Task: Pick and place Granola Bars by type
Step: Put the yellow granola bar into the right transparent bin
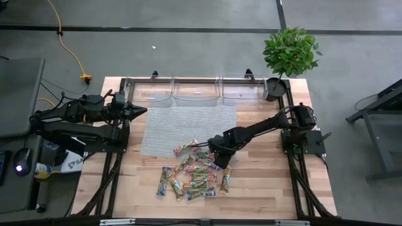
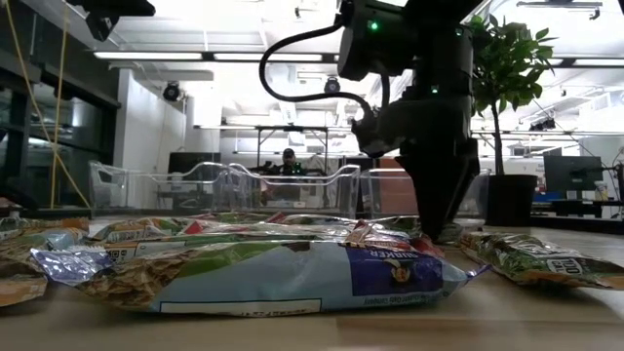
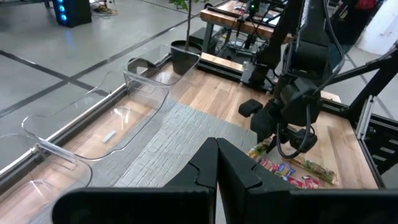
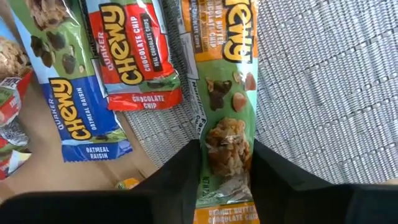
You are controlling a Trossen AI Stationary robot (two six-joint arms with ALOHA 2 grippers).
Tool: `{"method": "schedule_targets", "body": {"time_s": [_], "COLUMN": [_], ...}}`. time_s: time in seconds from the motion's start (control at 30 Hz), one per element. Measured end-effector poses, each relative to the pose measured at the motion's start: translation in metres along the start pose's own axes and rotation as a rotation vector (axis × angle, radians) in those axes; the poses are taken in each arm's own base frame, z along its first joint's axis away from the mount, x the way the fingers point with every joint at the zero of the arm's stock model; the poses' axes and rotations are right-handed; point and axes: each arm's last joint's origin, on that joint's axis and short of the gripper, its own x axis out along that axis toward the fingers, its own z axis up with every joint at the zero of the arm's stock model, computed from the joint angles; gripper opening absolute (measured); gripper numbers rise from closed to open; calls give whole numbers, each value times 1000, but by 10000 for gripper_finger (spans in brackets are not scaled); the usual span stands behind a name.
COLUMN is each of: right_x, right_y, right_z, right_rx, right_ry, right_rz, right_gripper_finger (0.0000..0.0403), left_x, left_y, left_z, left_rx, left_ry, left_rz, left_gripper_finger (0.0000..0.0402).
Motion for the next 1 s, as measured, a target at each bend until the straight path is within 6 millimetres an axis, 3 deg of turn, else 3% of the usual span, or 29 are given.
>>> {"method": "schedule_targets", "body": {"time_s": [0.33,0.6,0.8,1.0], "right_x": [-20,-60,-115,-161], "right_y": [-2,-11,-43,-99], "right_z": [-2,8,20,27], "right_rx": [64,170,311,438], "right_ry": [-47,-272,-535,-699], "right_rz": [-10,-3,-32,-155], "right_gripper_finger": [81,80,80,80], "left_x": [0,0,0,0], "left_y": [0,0,0,0], "left_z": [0,0,0,0], "left_rx": [1,0,0,0], "left_ry": [2,1,1,2], "left_rz": [-5,-6,-6,-7], "left_gripper_finger": [0,0,0,0]}}
